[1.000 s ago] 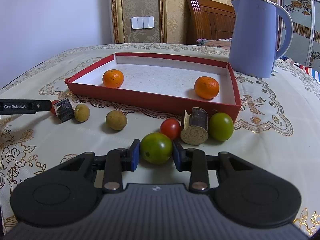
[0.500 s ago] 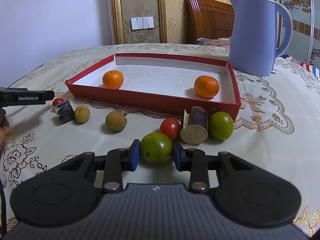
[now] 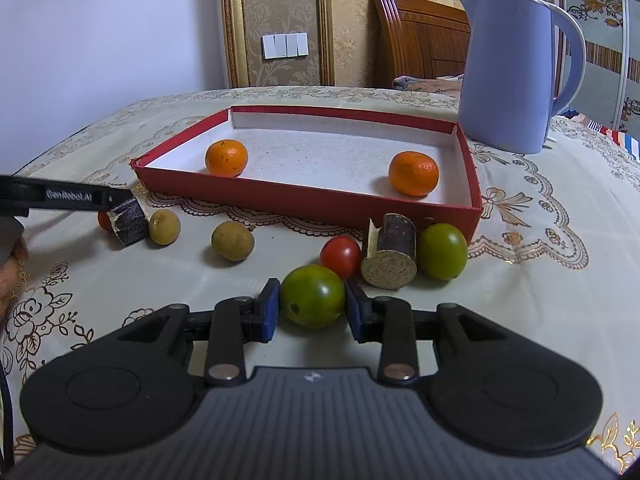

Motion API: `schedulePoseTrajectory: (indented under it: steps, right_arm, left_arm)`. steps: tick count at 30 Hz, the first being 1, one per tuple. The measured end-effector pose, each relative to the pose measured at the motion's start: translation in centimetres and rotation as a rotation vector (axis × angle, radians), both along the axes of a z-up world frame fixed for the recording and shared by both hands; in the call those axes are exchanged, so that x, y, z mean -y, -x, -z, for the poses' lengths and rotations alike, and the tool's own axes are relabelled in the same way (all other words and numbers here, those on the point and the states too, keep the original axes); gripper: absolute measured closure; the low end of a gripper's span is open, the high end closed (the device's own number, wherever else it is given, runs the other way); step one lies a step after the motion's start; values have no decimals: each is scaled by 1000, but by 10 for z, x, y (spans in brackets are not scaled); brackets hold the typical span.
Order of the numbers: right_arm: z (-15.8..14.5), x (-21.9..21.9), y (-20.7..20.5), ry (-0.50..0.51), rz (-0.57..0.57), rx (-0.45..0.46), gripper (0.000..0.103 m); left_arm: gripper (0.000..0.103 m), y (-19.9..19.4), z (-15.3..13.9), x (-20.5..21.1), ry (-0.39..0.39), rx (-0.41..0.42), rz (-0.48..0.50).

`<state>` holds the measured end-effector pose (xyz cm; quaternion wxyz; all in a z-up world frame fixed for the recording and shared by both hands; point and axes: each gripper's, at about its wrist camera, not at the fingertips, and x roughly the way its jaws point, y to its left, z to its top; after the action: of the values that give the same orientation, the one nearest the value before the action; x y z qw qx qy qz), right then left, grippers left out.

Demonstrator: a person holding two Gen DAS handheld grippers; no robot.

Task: Organize fruits
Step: 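Move the left tool to the red cherry tomato and close on it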

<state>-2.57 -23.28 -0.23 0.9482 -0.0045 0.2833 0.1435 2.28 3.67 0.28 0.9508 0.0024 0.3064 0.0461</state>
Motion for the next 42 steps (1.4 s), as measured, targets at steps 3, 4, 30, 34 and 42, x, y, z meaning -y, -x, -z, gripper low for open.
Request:
schedulePoseTrajectory:
  steps: [3,4,30,34,42]
  right_arm:
    - [0,1,0,-6,0,-1,70]
    - [0,1,0,-7,0,-1,70]
    - [0,1,0,-6,-2,1,70]
    - [0,1,0,-8,-2,1,70]
    - [0,1,0,-7,-2,1,70]
  left_arm:
    - [17,6,-1,-7,7,9,-1]
    - [17,8,-2,-10,1,20,-14]
    - [18,14,7,-16,13,-18,57]
    - [19,12,10,-16,18,-24,67]
    - [66,14,9,-15,11,-8,81]
